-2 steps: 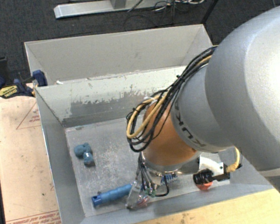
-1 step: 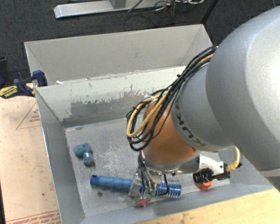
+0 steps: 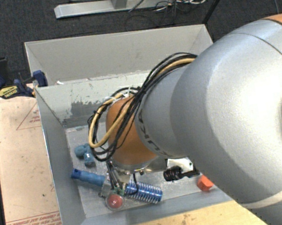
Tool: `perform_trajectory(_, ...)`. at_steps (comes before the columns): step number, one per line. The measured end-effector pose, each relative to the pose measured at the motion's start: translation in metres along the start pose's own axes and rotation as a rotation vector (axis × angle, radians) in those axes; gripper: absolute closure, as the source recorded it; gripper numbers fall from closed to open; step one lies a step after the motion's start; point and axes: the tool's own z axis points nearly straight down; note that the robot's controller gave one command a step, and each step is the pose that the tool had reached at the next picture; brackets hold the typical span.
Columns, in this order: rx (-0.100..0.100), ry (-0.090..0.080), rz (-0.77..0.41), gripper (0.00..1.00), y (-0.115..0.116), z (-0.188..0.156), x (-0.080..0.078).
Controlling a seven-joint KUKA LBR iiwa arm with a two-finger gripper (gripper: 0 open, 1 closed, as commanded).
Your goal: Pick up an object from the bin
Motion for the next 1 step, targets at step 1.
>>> perform_trajectory(1, 0.001, 0.000, -0.011, 1.00, 0.0336, 0.0025, -0.0542)
